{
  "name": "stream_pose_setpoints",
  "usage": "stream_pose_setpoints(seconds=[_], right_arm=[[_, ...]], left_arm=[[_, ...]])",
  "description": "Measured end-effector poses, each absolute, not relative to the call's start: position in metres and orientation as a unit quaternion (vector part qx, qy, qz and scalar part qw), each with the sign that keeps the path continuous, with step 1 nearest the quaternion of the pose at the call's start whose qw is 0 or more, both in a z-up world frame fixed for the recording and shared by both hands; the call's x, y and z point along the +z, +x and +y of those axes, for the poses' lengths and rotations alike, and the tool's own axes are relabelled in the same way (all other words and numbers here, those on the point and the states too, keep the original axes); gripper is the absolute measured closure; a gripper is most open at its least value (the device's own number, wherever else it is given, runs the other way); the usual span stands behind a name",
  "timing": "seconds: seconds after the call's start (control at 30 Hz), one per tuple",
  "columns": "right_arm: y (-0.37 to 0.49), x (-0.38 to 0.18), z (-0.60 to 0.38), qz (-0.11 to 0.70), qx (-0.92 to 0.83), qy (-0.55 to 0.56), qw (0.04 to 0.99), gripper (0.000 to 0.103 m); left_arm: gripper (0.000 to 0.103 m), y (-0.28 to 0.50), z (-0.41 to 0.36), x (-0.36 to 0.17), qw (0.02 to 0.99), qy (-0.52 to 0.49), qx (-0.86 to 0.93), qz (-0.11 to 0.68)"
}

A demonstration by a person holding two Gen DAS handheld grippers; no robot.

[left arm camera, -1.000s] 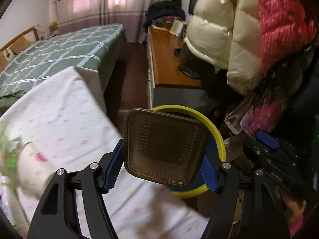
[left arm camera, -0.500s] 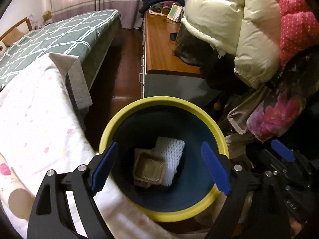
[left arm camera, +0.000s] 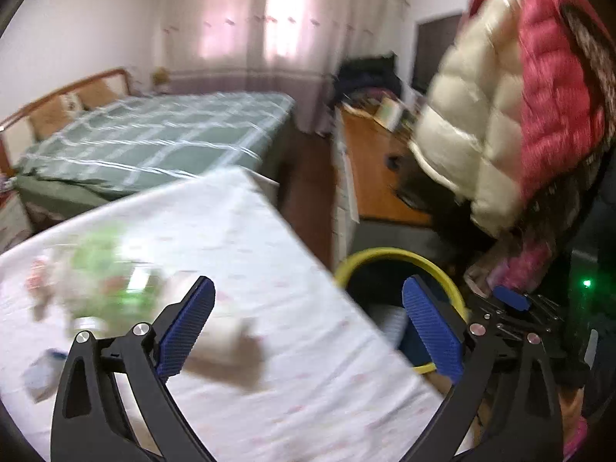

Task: Collect trash
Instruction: 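Reach the right tool to the green plastic bag and grasp it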

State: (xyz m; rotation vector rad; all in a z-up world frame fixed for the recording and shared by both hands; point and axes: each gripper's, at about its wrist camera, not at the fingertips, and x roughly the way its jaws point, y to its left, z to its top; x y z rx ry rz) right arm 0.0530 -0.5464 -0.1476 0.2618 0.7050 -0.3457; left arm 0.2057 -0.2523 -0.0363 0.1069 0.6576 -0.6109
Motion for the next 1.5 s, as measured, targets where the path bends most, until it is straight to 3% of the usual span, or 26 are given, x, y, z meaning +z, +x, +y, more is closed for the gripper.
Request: stream_pose_setpoints(seconds=[0.3, 0.67, 0.9, 1.5], right_arm=[[0.097, -0.134, -0.470, 0.347, -0.105, 0.092, 0.928, 0.045], [0.153, -0.123, -0.373, 0.352, -0.029, 0.054, 0.934, 0.045], [0.195, -0.115, -0.325, 0.356, 0.019, 0.039, 0.933, 0.045], [0.347, -0.132, -0.264, 0.423, 0.052, 0.054, 0.903, 0.045]], left_arm=[[0.005, 0.208, -0.085, -0.014, 0.956, 0.011, -0.140, 0.256], [0.005, 0.241, 0.074, -0.063, 0.965, -0.066, 0.018, 0.255], [0.005, 0.249, 0.097, -0.091, 0.959, -0.093, 0.040, 0.263], [0.005, 0.243, 0.089, -0.090, 0.963, -0.075, 0.070, 0.249]])
